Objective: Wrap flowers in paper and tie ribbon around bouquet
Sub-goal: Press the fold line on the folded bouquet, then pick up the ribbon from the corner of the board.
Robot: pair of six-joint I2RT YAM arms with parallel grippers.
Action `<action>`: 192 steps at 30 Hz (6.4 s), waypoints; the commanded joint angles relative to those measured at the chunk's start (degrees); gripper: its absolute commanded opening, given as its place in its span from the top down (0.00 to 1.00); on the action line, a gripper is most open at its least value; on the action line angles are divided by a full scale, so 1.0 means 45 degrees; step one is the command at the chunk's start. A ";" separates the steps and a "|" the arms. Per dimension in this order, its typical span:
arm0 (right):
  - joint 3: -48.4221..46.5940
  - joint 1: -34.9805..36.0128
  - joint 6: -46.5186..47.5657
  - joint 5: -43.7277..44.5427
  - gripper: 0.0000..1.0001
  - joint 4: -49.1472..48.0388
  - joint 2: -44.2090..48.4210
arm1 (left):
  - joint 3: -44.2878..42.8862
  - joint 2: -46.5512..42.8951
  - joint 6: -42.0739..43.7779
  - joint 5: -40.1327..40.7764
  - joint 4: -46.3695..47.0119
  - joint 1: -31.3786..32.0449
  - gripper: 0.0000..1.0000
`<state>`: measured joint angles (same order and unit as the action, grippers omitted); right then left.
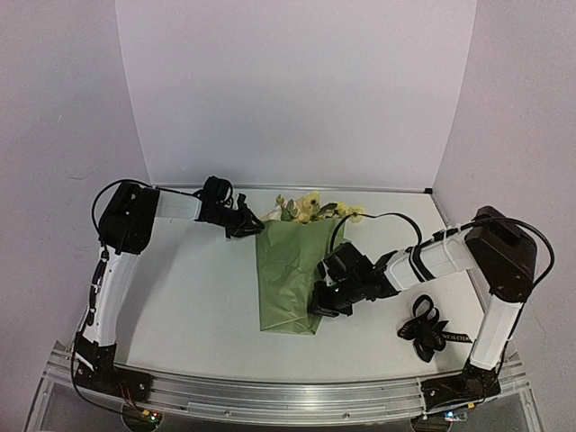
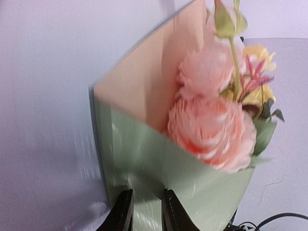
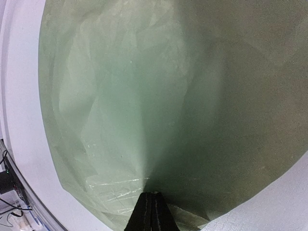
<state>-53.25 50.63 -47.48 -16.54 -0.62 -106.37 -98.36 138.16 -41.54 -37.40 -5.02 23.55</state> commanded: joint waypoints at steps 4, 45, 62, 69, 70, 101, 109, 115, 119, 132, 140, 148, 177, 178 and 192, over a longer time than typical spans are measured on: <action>0.0521 -0.0108 -0.0122 0.0134 0.97 0.1350 -0.0345 | -0.3925 0.2042 -0.0014 -0.0702 -0.1143 -0.0754 0.77; -0.3701 -0.2327 0.0891 -0.0401 0.71 0.6284 -0.0232 | 0.6855 -0.6778 0.0931 0.1712 -0.1001 0.4784 0.80; -0.3933 -0.2343 0.0849 -0.0690 0.69 0.6408 -0.0055 | 0.8795 -0.7523 0.1445 0.1625 -0.1878 0.5860 0.88; -0.3773 -0.2345 0.0874 -0.0662 0.69 0.6413 -0.0052 | 0.8834 -0.6123 0.1118 0.1246 -0.1074 0.6113 0.89; -0.3751 -0.2345 0.0900 -0.0660 0.69 0.6424 0.0003 | 0.8843 -0.6056 0.1081 0.1203 -0.1020 0.6130 0.89; 0.1409 -0.4602 0.1999 0.2320 0.48 0.8947 0.5765 | 0.7538 -0.8581 0.2474 0.2000 -0.2131 0.5855 0.65; 0.1408 -0.6049 0.2348 0.2275 0.48 0.9026 0.5270 | 0.5991 -0.7759 0.3097 0.1736 -0.2611 0.5735 0.65; 0.1610 -0.6381 0.2334 0.2115 0.48 0.8979 0.4968 | 0.4245 -0.5848 0.3301 0.0761 -0.2635 0.5803 0.66; 0.1798 -0.6443 0.2252 0.2219 0.48 0.8962 0.4866 | 0.3111 -0.4429 0.3499 0.0153 -0.2958 0.6266 0.68; 0.1881 -0.6505 0.2107 0.2063 0.48 0.8646 0.4394 | 0.2251 -0.3571 0.3335 0.0549 -0.3429 0.6487 0.68; 0.1768 -0.6505 0.2224 0.2162 0.48 0.9112 0.5510 | 0.2055 -0.4232 0.3638 0.0045 -0.3282 0.6720 0.67; 0.2049 -0.6532 0.2479 0.2610 0.47 0.9688 0.6119 | 0.1142 -0.2898 0.3692 -0.0200 -0.3425 0.6895 0.68; 0.1496 -0.6927 0.2635 0.1940 0.98 0.9463 0.4668 | 0.0208 -0.3836 0.4035 0.0643 -0.3618 0.7052 0.61; 0.1444 -0.6928 0.2614 0.1820 0.99 0.9474 0.4850 | 0.0336 -0.3998 0.4035 0.0677 -0.3555 0.6990 0.61; -0.0729 -0.5472 0.2692 -0.0711 1.00 1.0336 0.7875 | 0.2283 -0.5676 0.4989 0.0351 -0.2480 0.6154 0.61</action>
<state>-51.56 22.82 -36.22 -15.36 43.19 -74.11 -89.94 117.43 -22.78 -34.88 -19.00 51.57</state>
